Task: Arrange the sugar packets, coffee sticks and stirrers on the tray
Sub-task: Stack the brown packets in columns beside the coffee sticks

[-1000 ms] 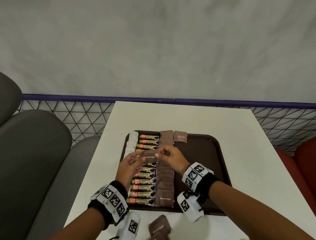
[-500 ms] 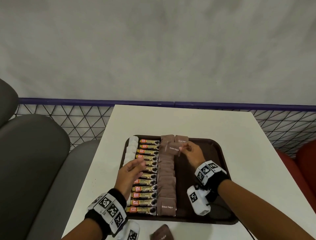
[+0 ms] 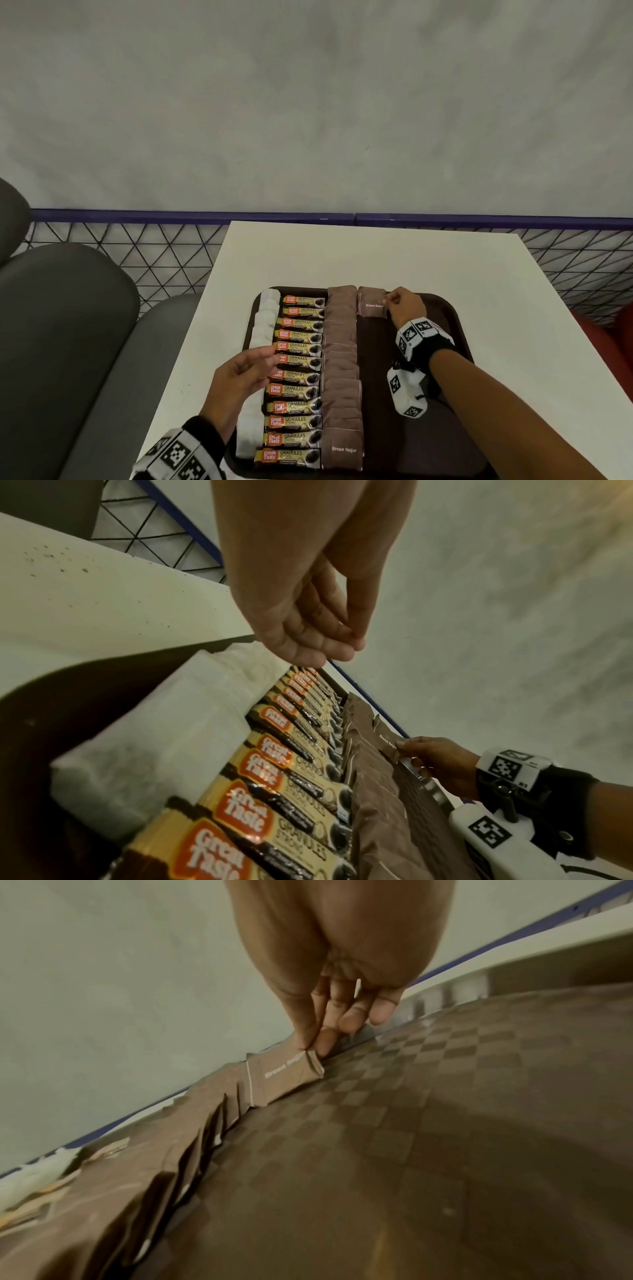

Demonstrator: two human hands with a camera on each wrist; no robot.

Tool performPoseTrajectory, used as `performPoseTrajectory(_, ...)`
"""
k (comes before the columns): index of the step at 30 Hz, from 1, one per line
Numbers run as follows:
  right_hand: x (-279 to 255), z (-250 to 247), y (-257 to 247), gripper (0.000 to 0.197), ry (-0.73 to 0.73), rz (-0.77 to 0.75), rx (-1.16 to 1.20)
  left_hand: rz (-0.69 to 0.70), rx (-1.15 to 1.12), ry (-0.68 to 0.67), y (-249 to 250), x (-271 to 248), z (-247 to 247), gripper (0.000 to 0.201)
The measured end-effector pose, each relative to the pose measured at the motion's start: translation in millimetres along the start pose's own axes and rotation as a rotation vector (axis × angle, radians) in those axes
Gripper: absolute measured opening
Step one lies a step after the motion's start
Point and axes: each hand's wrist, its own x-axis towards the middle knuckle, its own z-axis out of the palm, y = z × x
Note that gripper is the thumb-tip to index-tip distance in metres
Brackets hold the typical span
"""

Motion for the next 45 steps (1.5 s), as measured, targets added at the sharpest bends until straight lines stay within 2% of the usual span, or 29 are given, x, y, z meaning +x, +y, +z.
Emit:
performPoseTrajectory(5,-6.6,-3.1,-3.1,0.008,0.019,-0.013,-0.068,-0.011,0.042,-0.029,2.4,-8.2,1.4,0.019)
performPoseTrajectory(8,-17.6,-10.0,-5.5,0.02,0.044,-0.064,-0.115,-0.028,0.1,-0.081,2.8,-23.5,3.2,0.019)
performPoseTrajectory(11,-38.1,-18.6,-1.7,0.022,0.063,-0.147,-0.087,-0.064,0.176,-0.182,-5.0,-48.6,2.1,0.018)
performPoseTrajectory(14,-69.4,-30.4,15.4,0.016,0.006,-0.257,-0.023,-0.099,0.335,-0.349,-23.7,-76.4,-3.1,0.018)
performPoseTrajectory(18,-127.3,-49.2,48.8,0.012,-0.156,-0.388,0.005,-0.026,0.58,-0.531,-53.9,-106.2,-13.7,0.023)
performPoseTrajectory(21,-177.9,-65.2,65.4,0.014,-0.379,-0.409,0.017,0.036,0.802,-0.636,-69.0,-125.6,-14.8,0.049)
performPoseTrajectory(23,-208.0,-75.1,73.9,0.023,-0.541,-0.442,-0.05,0.056,0.936,-0.725,-74.4,-139.0,-11.1,0.067)
performPoseTrajectory(25,-233.4,-81.8,84.5,0.047,-0.69,-0.492,-0.256,0.051,1.056,-0.791,-79.7,-152.2,-4.0,0.08)
performPoseTrajectory(27,-256.5,-85.7,95.5,0.072,-0.785,-0.542,-0.462,0.084,1.191,-0.795,-88.3,-162.6,1.3,0.107)
performPoseTrajectory(30,-289.2,-87.3,114.0,0.108,-0.832,-0.632,-0.679,0.172,1.441,-0.741,-101.6,-172.9,7.6,0.141)
performPoseTrajectory(32,-307.3,-88.4,126.5,0.126,-0.847,-0.674,-0.816,0.226,1.548,-0.724,-110.5,-178.5,11.1,0.142)
performPoseTrajectory(34,-321.9,-85.4,139.9,0.134,-0.837,-0.734,-0.942,0.268,1.607,-0.714,-116.5,-182.7,14.6,0.144)
performPoseTrajectory(39,-336.4,-68.6,152.1,0.129,-0.784,-0.746,-0.869,0.355,1.675,-0.727,-126.5,-192.0,25.9,0.141)
performPoseTrajectory(45,-323.4,-58.9,132.7,0.102,-0.802,-0.69,-0.706,0.341,1.613,-0.648,-131.3,-184.9,34.8,0.128)
